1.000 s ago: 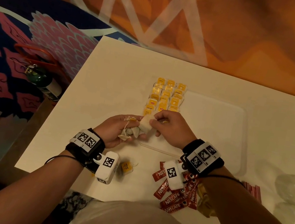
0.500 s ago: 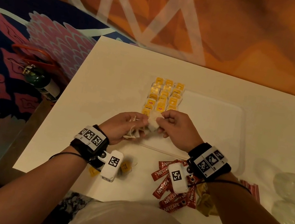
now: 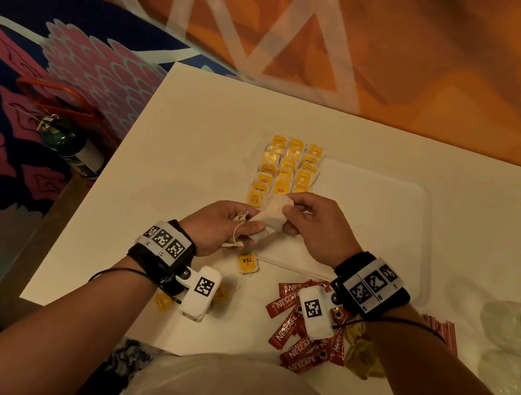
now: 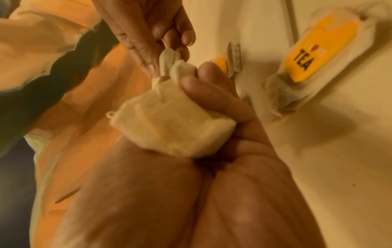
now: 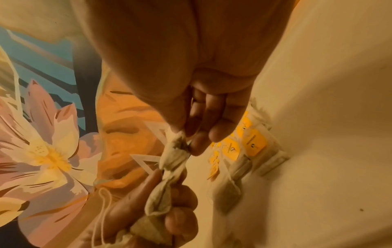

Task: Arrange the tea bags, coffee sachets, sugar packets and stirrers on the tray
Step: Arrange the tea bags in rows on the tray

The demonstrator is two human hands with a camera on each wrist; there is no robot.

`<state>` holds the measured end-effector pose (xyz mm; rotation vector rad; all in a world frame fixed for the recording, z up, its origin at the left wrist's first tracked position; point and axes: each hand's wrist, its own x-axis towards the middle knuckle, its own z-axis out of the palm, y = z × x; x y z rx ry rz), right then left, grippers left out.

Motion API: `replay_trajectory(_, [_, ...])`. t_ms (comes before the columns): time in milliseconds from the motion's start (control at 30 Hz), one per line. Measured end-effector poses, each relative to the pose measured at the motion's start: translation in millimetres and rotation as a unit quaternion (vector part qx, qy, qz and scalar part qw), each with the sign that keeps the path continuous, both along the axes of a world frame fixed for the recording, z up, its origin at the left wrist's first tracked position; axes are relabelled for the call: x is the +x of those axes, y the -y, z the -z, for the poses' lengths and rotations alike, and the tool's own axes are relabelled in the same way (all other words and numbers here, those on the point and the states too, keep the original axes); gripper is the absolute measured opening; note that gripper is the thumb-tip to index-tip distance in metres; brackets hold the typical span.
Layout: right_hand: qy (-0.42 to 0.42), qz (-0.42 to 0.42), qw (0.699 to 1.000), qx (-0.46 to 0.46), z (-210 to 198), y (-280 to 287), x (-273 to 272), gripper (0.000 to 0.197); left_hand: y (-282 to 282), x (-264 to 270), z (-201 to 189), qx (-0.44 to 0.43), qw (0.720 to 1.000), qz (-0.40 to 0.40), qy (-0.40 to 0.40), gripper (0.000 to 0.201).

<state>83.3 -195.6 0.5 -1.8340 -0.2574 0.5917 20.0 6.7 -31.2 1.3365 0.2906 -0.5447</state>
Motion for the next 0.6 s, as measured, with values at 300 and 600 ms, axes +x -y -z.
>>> replay_trajectory(300, [0.049, 0.027, 0.997, -0.061, 5, 7, 4, 0.021, -5, 3, 0, -0.010, 0.993, -0.114, -0.041, 0.020])
replay_trajectory(600, [0.064, 0.034, 0.994, -0.077, 10, -6, -7, 0.022, 11, 6, -9, 0.004, 0.993, -0.122, -0.005, 0.022])
